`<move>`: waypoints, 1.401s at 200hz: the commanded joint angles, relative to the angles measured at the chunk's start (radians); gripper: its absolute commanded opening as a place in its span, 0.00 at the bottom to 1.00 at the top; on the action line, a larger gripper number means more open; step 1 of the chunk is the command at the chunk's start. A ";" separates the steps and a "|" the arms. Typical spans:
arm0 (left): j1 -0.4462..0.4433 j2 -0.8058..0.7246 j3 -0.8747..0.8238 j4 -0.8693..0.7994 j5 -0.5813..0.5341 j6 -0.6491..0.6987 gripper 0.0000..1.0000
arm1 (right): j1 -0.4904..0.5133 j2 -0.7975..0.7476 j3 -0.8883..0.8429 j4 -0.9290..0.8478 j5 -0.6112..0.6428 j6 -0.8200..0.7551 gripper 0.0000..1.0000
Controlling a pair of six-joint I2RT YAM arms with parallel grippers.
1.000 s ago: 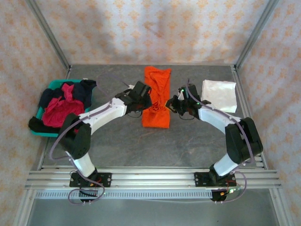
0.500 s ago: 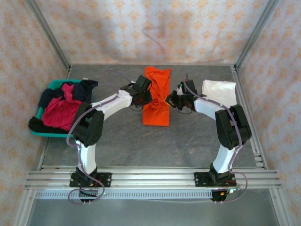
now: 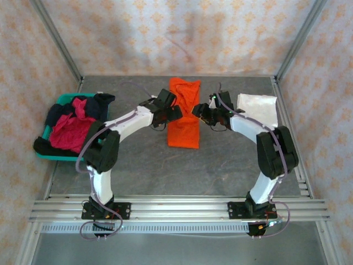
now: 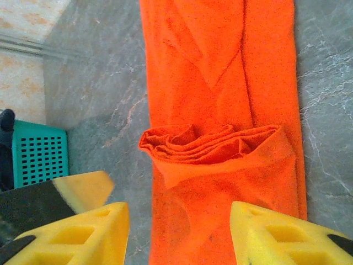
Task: Fold and stack the t-shirts
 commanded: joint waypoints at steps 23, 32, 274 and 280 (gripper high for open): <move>-0.008 -0.263 -0.280 0.112 -0.069 -0.007 1.00 | 0.091 0.008 -0.017 -0.032 0.067 -0.065 0.46; -0.010 -0.290 -0.334 0.138 -0.058 -0.013 1.00 | 0.103 0.032 0.003 -0.036 0.069 -0.066 0.43; -0.049 -0.245 -0.510 0.302 0.053 -0.106 0.64 | 0.132 0.089 0.105 -0.057 0.239 -0.133 0.51; -0.052 -0.239 -0.511 0.308 0.055 -0.106 0.64 | 0.122 0.061 0.067 -0.046 0.228 -0.118 0.51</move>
